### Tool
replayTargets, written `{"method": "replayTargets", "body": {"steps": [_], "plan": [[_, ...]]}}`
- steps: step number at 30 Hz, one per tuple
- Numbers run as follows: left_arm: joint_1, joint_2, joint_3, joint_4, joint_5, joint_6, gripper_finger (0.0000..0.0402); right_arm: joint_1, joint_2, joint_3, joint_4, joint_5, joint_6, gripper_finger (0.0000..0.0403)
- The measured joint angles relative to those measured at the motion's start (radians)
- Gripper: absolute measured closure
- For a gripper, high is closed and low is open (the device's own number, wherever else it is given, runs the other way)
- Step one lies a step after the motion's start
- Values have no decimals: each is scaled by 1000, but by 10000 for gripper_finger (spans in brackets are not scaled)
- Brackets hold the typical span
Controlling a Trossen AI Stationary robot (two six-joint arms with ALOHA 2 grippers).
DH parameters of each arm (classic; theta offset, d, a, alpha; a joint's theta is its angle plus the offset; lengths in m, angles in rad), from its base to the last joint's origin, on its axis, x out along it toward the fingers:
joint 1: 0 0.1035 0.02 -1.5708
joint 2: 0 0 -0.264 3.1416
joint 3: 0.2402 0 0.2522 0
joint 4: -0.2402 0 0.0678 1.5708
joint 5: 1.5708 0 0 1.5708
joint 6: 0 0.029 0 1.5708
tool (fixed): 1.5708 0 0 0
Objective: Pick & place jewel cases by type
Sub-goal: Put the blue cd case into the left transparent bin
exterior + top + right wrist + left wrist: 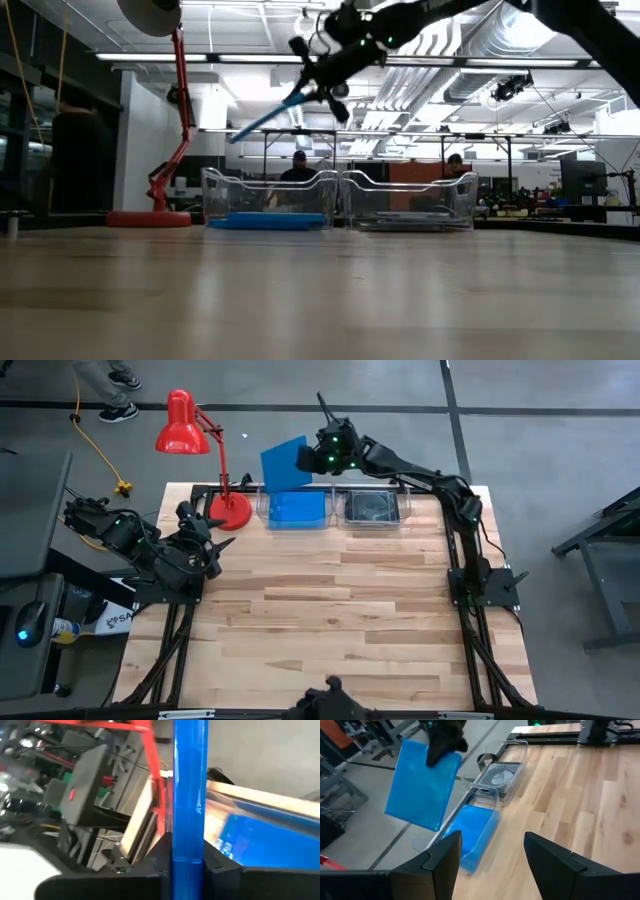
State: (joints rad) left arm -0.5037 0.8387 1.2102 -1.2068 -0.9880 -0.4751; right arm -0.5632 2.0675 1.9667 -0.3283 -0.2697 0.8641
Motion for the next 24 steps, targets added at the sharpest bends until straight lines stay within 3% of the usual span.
{"method": "replayTargets", "body": {"steps": [9, 24], "plan": [[0, -31, 0, 0, 40, -26, 188, -26, 104, 0, -17, -44, 105, 383], [0, -44, 0, 0, 63, -35, 188, -25, 109, 0, -137, -18, 159, 383]]}}
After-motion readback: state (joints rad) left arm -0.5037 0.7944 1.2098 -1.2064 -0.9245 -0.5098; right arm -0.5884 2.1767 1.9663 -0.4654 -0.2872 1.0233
